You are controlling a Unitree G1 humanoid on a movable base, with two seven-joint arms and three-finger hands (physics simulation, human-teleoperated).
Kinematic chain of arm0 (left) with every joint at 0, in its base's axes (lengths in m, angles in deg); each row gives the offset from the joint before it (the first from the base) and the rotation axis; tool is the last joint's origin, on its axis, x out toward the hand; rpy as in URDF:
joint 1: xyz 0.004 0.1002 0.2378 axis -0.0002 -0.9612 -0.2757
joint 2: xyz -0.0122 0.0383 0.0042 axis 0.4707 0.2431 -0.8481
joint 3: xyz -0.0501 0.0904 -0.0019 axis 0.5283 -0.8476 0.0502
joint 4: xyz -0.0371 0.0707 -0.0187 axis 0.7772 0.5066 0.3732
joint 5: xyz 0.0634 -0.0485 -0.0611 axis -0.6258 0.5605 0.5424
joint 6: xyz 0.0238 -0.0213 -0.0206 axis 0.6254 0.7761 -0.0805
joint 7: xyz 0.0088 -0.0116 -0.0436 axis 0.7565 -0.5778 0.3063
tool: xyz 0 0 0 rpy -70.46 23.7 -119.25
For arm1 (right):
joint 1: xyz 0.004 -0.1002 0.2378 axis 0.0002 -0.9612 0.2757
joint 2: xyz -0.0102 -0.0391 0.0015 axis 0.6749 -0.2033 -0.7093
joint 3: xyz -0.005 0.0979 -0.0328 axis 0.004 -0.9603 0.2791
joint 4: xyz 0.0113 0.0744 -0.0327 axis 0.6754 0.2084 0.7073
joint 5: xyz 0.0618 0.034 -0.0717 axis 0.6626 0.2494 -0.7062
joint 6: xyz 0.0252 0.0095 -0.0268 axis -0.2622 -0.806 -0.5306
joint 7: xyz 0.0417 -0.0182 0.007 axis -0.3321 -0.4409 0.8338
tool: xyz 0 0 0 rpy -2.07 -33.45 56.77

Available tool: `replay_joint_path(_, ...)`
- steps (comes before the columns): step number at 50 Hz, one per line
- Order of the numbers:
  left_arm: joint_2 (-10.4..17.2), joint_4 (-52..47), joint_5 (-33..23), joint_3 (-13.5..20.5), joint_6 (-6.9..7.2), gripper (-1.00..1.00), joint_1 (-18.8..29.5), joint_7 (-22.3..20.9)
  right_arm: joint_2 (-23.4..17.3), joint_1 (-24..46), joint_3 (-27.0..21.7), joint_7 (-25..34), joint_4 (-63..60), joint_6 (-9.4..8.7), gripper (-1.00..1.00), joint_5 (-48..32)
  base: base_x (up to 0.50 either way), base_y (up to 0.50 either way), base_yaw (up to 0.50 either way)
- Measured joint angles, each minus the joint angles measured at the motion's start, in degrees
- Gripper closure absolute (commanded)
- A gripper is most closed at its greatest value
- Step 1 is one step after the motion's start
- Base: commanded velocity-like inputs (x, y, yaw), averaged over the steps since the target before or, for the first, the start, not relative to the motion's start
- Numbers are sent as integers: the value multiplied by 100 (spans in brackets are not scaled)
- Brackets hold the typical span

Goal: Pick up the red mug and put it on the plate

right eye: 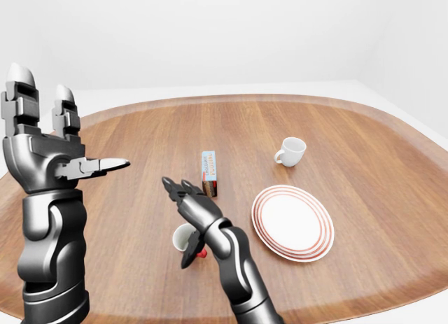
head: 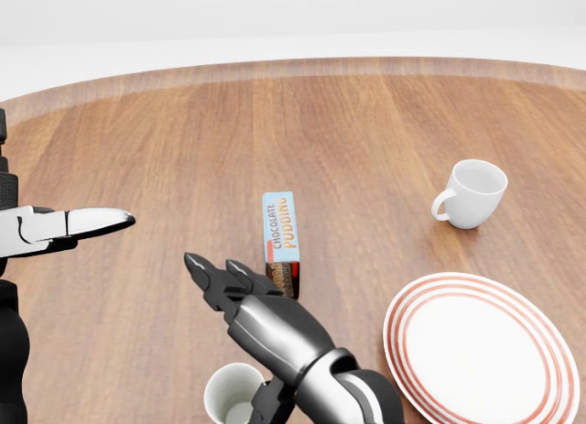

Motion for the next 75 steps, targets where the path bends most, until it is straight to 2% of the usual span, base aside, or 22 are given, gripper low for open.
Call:
replay_joint_path(40,-74,-96,-81,-95,0,-100,-34,-29,193,376,-172,69,1100,0,-100,-701,0,0,0)
replay_joint_path(75,-84,-58,-116,-104,0,-100,-43,-58,399,471,-71,-173,1669,0,-100,-620,0,0,0)
